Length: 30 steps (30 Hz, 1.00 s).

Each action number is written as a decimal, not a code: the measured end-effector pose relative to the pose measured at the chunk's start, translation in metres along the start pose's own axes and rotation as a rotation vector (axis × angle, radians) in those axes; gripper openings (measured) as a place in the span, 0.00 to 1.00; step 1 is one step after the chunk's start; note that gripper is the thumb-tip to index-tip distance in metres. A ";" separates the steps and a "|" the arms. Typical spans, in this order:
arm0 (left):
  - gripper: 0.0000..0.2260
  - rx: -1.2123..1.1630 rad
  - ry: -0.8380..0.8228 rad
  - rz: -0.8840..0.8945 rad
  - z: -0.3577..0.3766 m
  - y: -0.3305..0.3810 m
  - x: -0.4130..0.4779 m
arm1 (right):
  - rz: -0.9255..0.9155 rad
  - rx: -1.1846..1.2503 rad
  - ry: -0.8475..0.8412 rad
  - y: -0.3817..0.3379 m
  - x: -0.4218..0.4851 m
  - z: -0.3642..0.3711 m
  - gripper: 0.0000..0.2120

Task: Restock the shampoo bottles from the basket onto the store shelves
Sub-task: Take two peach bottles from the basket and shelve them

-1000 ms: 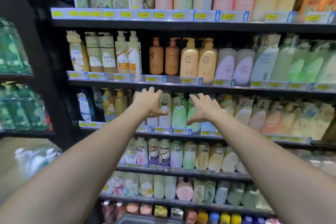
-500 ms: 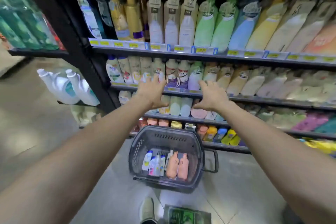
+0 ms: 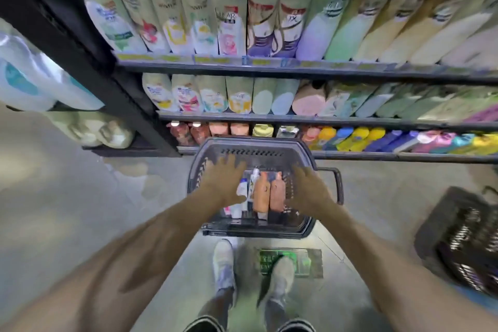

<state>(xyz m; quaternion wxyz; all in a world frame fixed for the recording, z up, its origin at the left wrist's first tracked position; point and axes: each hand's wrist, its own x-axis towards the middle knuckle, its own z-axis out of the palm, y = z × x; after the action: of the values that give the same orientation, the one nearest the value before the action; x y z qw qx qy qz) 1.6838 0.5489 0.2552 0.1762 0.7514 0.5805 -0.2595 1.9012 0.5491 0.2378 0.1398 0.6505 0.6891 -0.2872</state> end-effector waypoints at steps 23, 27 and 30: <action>0.44 -0.507 -0.068 -0.177 0.376 0.106 0.370 | 0.305 0.220 -0.192 0.139 0.332 0.348 0.21; 0.49 -0.667 -0.092 -0.286 0.402 0.108 0.389 | 0.398 0.364 -0.160 0.137 0.356 0.391 0.29; 0.48 -0.816 -0.160 -0.362 0.412 0.104 0.397 | 0.522 0.348 -0.047 0.130 0.363 0.407 0.37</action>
<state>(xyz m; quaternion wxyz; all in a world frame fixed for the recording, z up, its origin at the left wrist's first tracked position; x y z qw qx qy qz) 1.7840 0.5982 -0.3159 0.4540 0.4844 0.7420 -0.0934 1.9125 0.6089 -0.3195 0.1114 0.8128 0.4359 -0.3700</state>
